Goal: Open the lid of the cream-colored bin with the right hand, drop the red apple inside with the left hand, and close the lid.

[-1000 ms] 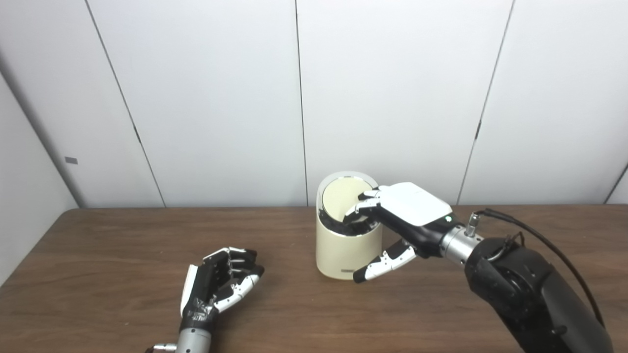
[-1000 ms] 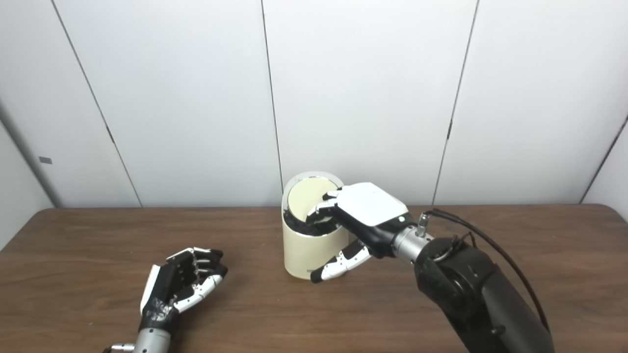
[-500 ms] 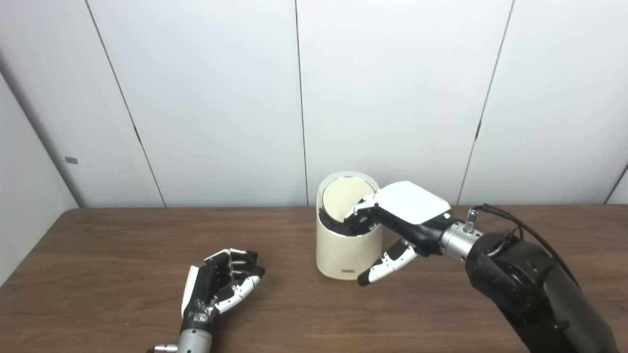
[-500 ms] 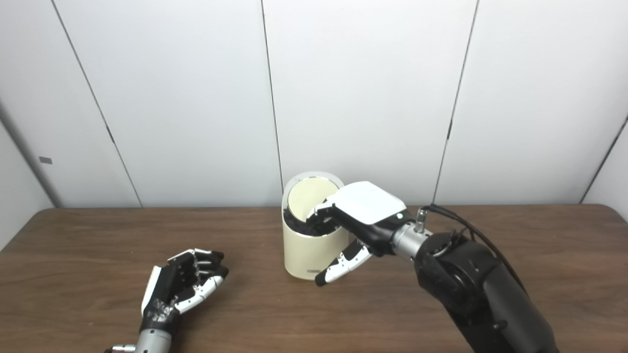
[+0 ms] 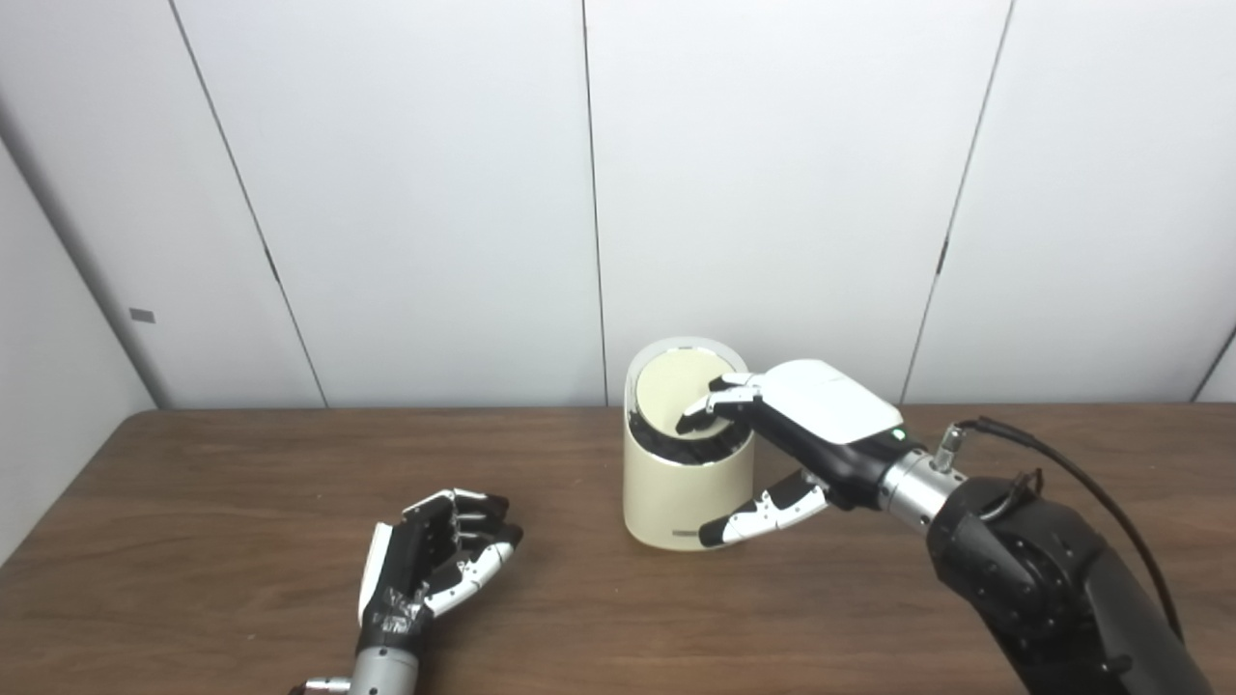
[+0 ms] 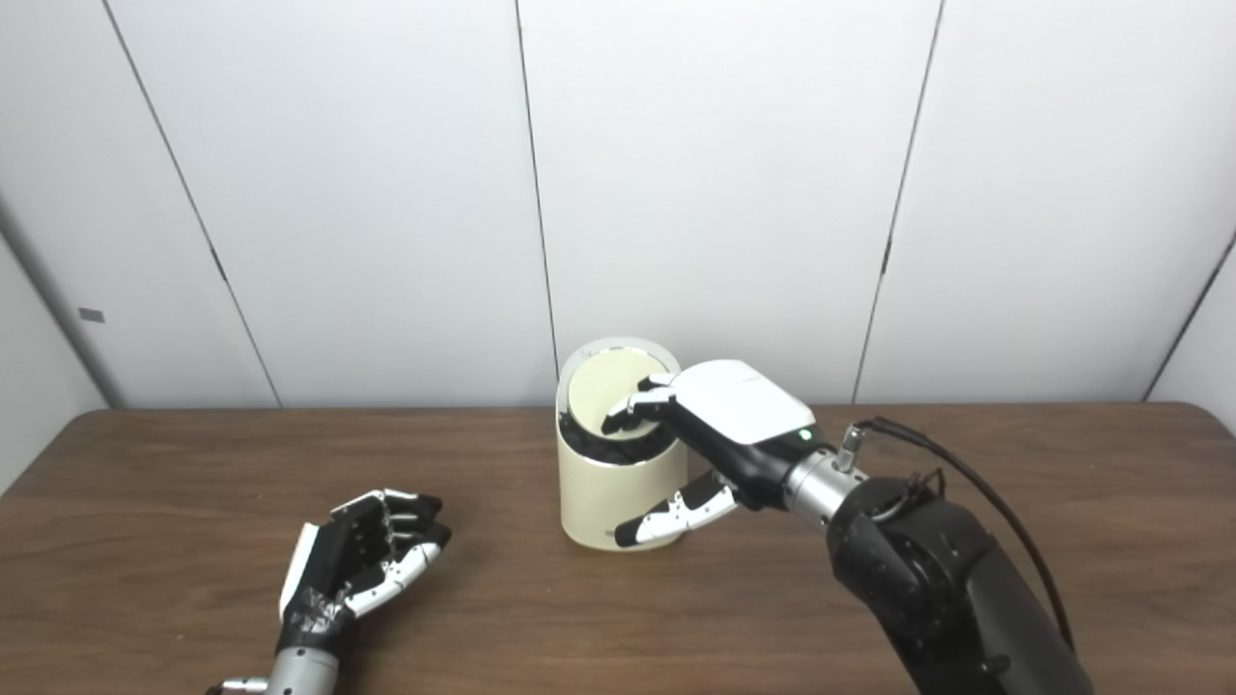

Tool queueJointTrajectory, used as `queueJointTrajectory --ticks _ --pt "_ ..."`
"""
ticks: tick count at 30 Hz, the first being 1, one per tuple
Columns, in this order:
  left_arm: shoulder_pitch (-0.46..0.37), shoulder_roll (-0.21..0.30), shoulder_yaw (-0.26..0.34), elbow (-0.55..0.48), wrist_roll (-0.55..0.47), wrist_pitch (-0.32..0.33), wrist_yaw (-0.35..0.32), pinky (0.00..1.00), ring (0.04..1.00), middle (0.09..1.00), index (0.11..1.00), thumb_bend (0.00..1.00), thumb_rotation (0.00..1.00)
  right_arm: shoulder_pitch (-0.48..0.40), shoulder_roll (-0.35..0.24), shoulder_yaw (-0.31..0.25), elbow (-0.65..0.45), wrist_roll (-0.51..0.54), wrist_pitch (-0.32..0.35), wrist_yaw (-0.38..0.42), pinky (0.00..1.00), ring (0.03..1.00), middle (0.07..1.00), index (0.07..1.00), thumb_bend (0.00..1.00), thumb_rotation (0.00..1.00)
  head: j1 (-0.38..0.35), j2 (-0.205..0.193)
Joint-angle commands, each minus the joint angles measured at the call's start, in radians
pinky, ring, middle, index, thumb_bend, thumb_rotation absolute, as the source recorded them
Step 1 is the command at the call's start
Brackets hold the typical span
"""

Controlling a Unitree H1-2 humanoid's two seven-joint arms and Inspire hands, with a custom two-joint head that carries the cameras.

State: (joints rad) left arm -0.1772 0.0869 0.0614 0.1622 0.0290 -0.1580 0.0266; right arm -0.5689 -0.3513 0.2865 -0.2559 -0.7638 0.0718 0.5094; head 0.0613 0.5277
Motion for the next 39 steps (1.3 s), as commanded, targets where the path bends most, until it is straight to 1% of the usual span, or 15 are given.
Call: queueJointTrajectory --ticks 1,4,6,8,10,13,15,19,22,26,28,30,32,35,39 --pt "0.014 -0.009 -0.008 0.011 0.013 -0.014 0.008 0.51 0.581 0.648 0.498 0.51 0.04 -0.037 0.005 -0.033 -0.035 0.009 -0.004 -0.053 0.79 0.878 0.768 0.767 0.62 0.51 0.000 0.001" --pt "0.013 -0.008 -0.008 0.011 0.010 -0.016 0.006 0.52 0.585 0.648 0.498 0.51 0.04 -0.032 0.005 -0.050 -0.017 0.005 -0.038 -0.107 0.77 0.840 0.776 0.774 0.64 0.48 0.000 -0.001" --pt "0.013 -0.009 -0.006 0.011 0.005 -0.020 0.003 0.53 0.587 0.646 0.498 0.51 0.04 -0.020 0.003 -0.064 -0.015 0.014 -0.040 -0.128 0.78 0.833 0.794 0.791 0.64 0.46 0.000 -0.001" --pt "0.012 -0.008 -0.006 0.012 0.002 -0.023 0.000 0.52 0.587 0.645 0.498 0.51 0.04 -0.007 0.002 -0.077 -0.014 0.027 -0.040 -0.145 0.74 0.820 0.818 0.818 0.63 0.43 -0.002 0.000" --pt "0.012 -0.007 -0.006 0.011 0.003 -0.023 -0.001 0.52 0.587 0.646 0.498 0.51 0.04 0.011 0.009 -0.097 -0.009 0.053 -0.036 -0.164 0.65 0.801 0.831 0.828 0.64 0.39 -0.005 -0.001" --pt "0.013 -0.006 -0.005 0.007 -0.004 -0.019 -0.005 0.52 0.589 0.651 0.498 0.51 0.04 0.046 0.013 -0.125 0.001 0.109 -0.024 -0.171 0.62 0.806 0.849 0.841 0.65 0.33 -0.009 -0.005" --pt "0.014 -0.005 -0.005 0.005 -0.005 -0.022 -0.007 0.51 0.589 0.651 0.498 0.51 0.04 0.075 0.019 -0.157 -0.005 0.153 0.009 -0.168 0.61 0.802 0.858 0.848 0.67 0.27 -0.010 -0.004" --pt "0.015 -0.002 -0.004 0.004 -0.005 -0.026 -0.010 0.50 0.581 0.648 0.498 0.51 0.04 0.126 0.036 -0.210 -0.007 0.210 0.055 -0.194 0.60 0.775 0.845 0.837 0.72 0.26 -0.013 -0.005" --pt "0.014 0.001 -0.003 0.005 -0.009 -0.031 -0.013 0.50 0.581 0.648 0.498 0.51 0.04 0.169 0.061 -0.248 0.015 0.272 0.058 -0.231 0.60 0.760 0.840 0.830 0.75 0.24 -0.016 -0.005" --pt "0.015 0.004 -0.002 0.000 -0.011 -0.030 -0.016 0.50 0.580 0.647 0.498 0.51 0.04 0.216 0.079 -0.266 0.030 0.312 0.060 -0.267 0.59 0.757 0.846 0.844 0.75 0.24 -0.024 0.000" --pt "0.016 0.007 -0.003 -0.001 -0.010 -0.032 -0.018 0.50 0.578 0.645 0.498 0.51 0.04 0.243 0.080 -0.270 0.043 0.327 0.039 -0.292 0.58 0.746 0.843 0.846 0.74 0.25 -0.028 -0.002" --pt "0.017 0.008 -0.002 -0.001 -0.013 -0.032 -0.021 0.50 0.580 0.644 0.498 0.51 0.04 0.268 0.075 -0.272 0.057 0.338 0.015 -0.312 0.58 0.743 0.844 0.851 0.73 0.22 -0.030 0.002" --pt "0.017 0.008 0.001 0.000 -0.020 -0.033 -0.026 0.50 0.581 0.646 0.498 0.51 0.04 0.286 0.070 -0.272 0.071 0.346 -0.001 -0.326 0.59 0.749 0.843 0.848 0.73 0.19 -0.033 0.000" --pt "0.019 0.012 0.000 -0.003 -0.016 -0.030 -0.031 0.51 0.583 0.647 0.498 0.51 0.04 0.313 0.064 -0.274 0.098 0.368 -0.030 -0.339 0.61 0.759 0.846 0.846 0.72 0.19 -0.035 -0.001" --pt "0.018 0.021 -0.002 0.006 -0.011 -0.051 -0.039 0.51 0.584 0.653 0.497 0.51 0.04 0.342 0.059 -0.274 0.129 0.396 -0.083 -0.357 0.59 0.745 0.838 0.833 0.72 0.16 -0.038 -0.002"
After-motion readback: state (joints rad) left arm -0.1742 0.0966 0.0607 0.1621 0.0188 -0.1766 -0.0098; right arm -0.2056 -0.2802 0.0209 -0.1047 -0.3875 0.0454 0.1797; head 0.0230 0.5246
